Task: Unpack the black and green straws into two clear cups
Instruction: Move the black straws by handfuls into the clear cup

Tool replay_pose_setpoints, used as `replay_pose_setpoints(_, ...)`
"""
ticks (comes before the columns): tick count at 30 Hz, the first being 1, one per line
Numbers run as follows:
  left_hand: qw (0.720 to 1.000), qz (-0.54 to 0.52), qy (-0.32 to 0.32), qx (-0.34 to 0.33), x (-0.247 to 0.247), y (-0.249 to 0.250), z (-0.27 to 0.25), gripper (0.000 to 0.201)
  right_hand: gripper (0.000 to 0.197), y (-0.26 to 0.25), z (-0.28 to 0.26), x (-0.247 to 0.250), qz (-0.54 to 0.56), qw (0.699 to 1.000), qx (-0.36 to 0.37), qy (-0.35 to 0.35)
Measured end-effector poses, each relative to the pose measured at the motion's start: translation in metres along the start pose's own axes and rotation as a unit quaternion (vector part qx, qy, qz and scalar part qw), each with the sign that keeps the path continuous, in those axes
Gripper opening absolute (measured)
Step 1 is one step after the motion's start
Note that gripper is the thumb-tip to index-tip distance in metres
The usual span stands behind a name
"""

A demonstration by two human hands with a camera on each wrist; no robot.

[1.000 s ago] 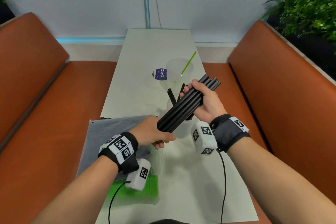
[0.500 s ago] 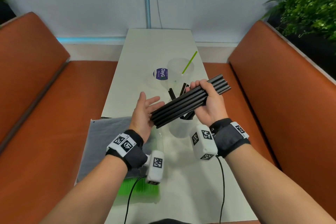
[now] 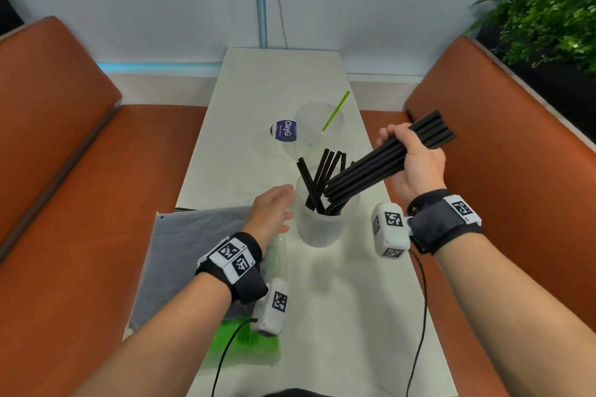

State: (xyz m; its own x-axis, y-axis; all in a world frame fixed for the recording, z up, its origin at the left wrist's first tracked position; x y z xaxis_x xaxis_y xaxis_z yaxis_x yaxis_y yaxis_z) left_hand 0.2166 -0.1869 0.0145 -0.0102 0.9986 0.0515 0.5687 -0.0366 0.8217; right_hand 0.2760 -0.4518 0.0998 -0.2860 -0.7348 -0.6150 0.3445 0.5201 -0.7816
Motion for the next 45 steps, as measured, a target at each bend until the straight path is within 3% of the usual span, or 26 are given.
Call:
replay_pose_setpoints(3, 0.991, 0.13, -0.009, -0.035, -0.013, -0.004, 0.007, 0.045, 0.02, 0.004, 0.004, 0.016, -0.082, 0.996, 0.021, 0.013)
replay_pose_setpoints(7, 0.967, 0.251, -0.031, -0.034, -0.029, -0.011, 0.014, 0.056, 0.012, 0.024, 0.0, 0.023, -0.178, 0.984, 0.028, 0.0)
replay_pose_setpoints(17, 0.962, 0.269, -0.035, -0.022, -0.027, -0.018, 0.028, 0.055, 0.014, 0.081, -0.015, 0.012, -0.289, 0.95, -0.025, -0.116)
replay_pose_setpoints(19, 0.963, 0.267, -0.037, -0.026, -0.027, -0.018, 0.029, 0.055, 0.022, 0.081, -0.015, 0.005, -0.301, 0.944, -0.019, -0.136)
replay_pose_setpoints(25, 0.962, 0.268, -0.042, -0.027, -0.025, -0.017, 0.03, 0.055, 0.073, 0.074, 0.001, -0.023, -0.37, 0.906, 0.008, -0.204)
replay_pose_setpoints(27, 0.961, 0.273, -0.038, -0.026, -0.025, -0.016, 0.031, 0.055, 0.08, 0.08, 0.002, -0.039, -0.444, 0.855, 0.032, -0.265)
replay_pose_setpoints(31, 0.958, 0.284, -0.039, -0.028, -0.026, -0.017, 0.029, 0.054, 0.087, 0.106, -0.007, -0.07, -0.595, 0.693, 0.073, -0.401)
replay_pose_setpoints(33, 0.956, 0.291, -0.036, -0.03, -0.026, -0.017, 0.029, 0.055, 0.082, 0.121, -0.013, -0.077, -0.649, 0.623, 0.076, -0.429)
replay_pose_setpoints(35, 0.952, 0.302, -0.031, -0.029, -0.026, -0.017, 0.029, 0.056, 0.066, 0.129, -0.019, -0.085, -0.685, 0.576, 0.107, -0.434)
replay_pose_setpoints(37, 0.951, 0.308, -0.029, -0.029, -0.027, -0.017, 0.028, 0.057, 0.041, 0.128, -0.024, -0.093, -0.684, 0.576, 0.151, -0.422)
replay_pose_setpoints(39, 0.95, 0.309, -0.029, -0.031, -0.028, -0.018, 0.027, 0.059, 0.023, 0.123, -0.026, -0.097, -0.66, 0.597, 0.181, -0.419)
replay_pose_setpoints(43, 0.948, 0.314, -0.021, -0.036, -0.029, -0.019, 0.027, 0.06, 0.012, 0.096, -0.006, -0.088, -0.616, 0.664, 0.221, -0.361)
replay_pose_setpoints(45, 0.95, 0.308, -0.025, -0.035, -0.03, -0.018, 0.027, 0.059, 0.014, 0.086, 0.005, -0.078, -0.619, 0.68, 0.22, -0.325)
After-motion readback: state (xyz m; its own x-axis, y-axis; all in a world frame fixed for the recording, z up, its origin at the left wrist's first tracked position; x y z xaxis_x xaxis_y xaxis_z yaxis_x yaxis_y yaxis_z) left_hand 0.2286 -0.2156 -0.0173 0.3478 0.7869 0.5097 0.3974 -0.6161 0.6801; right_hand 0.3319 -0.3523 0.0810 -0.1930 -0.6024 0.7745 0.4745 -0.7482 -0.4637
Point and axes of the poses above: each hand's wrist, its own z-axis towards the middle knuckle, its own x-axis out of the back of the hand, y = z × x, the point moved 9 cm from there along z, towards the middle knuckle, and after that the axes turned 13 degrees about x, right-handed, at the moved point
